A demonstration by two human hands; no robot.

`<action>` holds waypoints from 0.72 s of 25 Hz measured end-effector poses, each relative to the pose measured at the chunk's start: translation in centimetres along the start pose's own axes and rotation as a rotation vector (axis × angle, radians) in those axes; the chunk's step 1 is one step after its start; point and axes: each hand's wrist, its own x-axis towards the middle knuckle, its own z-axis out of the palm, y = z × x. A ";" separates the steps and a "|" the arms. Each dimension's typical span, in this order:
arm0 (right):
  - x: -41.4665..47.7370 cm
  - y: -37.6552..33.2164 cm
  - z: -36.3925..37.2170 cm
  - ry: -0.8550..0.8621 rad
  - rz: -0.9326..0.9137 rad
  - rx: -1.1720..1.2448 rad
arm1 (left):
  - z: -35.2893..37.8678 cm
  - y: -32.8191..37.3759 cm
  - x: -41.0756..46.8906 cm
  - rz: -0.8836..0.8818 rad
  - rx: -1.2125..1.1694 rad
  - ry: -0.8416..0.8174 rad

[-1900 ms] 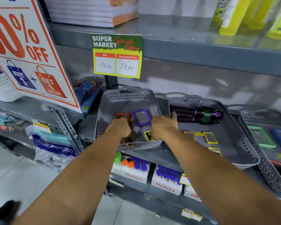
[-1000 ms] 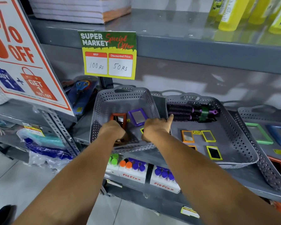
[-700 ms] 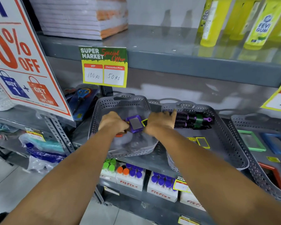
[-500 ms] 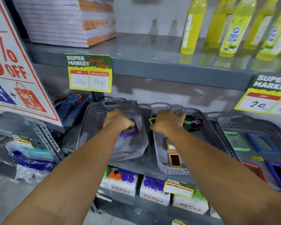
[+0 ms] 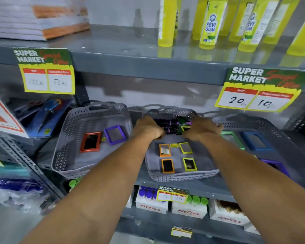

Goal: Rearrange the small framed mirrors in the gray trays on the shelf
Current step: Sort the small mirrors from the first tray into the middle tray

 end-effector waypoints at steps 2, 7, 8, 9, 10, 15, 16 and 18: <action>0.4 0.9 0.7 -0.015 0.028 0.009 | 1.1 0.3 0.0 -0.005 0.021 -0.018; 0.0 3.1 1.9 -0.136 0.080 -0.018 | 3.6 0.3 -0.3 -0.032 0.142 -0.120; -0.4 3.3 1.9 -0.164 0.085 -0.039 | 4.0 0.2 -0.4 -0.039 0.149 -0.141; -0.8 3.5 1.9 -0.183 0.087 -0.061 | 4.4 0.0 -0.5 -0.050 0.142 -0.165; -1.1 3.7 2.0 -0.198 0.085 -0.076 | 4.7 -0.1 -0.7 -0.064 0.132 -0.181; -2.5 3.6 3.1 -0.262 0.050 -0.126 | 6.5 -0.5 -1.7 -0.083 0.139 -0.203; -2.7 3.4 3.3 -0.274 0.037 -0.140 | 6.8 -0.5 -1.9 -0.077 0.154 -0.209; -3.2 3.1 3.6 -0.289 0.016 -0.159 | 7.5 -0.5 -2.0 -0.075 0.178 -0.206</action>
